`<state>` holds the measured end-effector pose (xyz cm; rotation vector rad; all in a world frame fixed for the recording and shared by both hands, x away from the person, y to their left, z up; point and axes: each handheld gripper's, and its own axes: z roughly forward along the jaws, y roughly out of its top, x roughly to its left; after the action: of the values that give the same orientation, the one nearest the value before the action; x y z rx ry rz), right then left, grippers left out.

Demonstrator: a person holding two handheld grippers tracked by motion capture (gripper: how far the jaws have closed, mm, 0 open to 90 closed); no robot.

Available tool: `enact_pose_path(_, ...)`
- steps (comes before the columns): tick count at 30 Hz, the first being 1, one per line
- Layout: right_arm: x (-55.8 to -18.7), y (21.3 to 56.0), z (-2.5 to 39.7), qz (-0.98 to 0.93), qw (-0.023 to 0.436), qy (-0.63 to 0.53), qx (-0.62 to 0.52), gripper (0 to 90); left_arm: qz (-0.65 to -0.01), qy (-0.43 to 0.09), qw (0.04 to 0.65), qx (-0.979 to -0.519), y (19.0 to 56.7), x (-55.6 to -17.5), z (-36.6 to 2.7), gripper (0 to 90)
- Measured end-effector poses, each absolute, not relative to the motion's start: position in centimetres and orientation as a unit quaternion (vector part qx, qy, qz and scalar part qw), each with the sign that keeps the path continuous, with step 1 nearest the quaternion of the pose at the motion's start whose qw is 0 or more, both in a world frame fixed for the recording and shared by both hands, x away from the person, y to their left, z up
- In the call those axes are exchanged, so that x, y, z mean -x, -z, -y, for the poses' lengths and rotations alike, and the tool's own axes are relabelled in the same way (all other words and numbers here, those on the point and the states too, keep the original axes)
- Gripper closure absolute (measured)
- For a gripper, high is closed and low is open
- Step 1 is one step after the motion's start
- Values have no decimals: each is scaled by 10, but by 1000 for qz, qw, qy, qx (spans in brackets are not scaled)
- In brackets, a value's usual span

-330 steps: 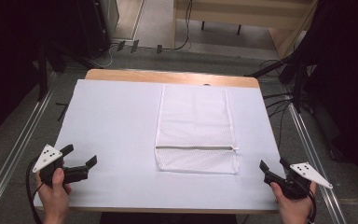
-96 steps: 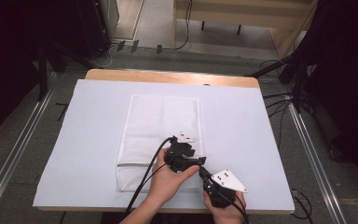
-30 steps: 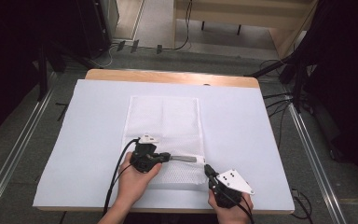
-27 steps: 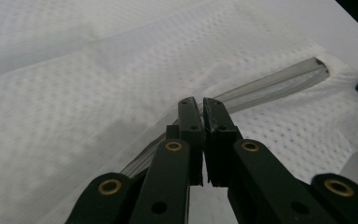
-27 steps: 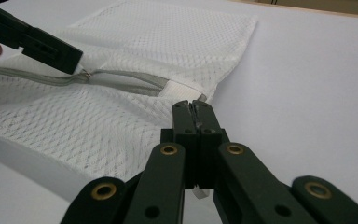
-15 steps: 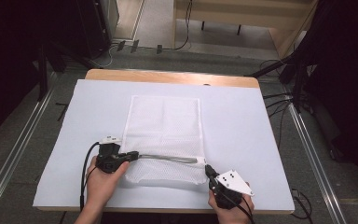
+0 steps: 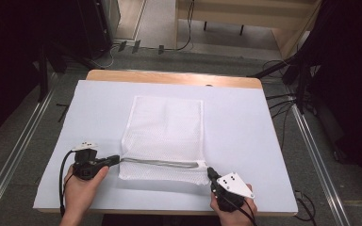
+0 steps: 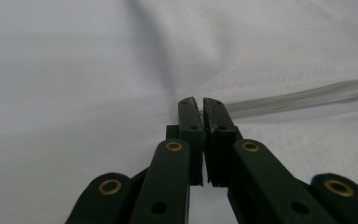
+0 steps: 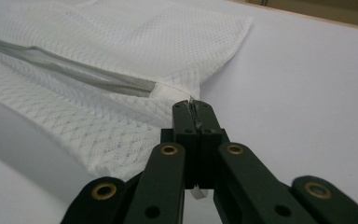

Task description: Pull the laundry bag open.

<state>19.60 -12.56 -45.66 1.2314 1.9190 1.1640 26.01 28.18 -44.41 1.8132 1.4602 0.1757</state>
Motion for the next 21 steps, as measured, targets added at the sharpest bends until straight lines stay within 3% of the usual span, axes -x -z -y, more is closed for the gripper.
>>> enact_pose_path(3, -197, 455, 130, -714, 279, -441, -467, 900, -579, -47, 404, -707, 448, -258, -292, 882)
enact_pose_path(11, -194, 455, 125, -716, 289, -440, -459, 900, -578, -89, 375, -720, 450, -251, -287, 883)
enact_pose_path(18, -192, 456, 125, -716, 296, -435, -459, 900, -564, -69, 403, -717, 451, -248, -290, 878)
enact_pose_path(19, -190, 456, 124, -717, 297, -435, -456, 900, -559, -90, 414, -713, 450, -245, -291, 822)
enact_pose_path(21, -189, 457, 122, -721, 301, -431, -451, 900, -560, -109, 421, -705, 449, -243, -293, 616)
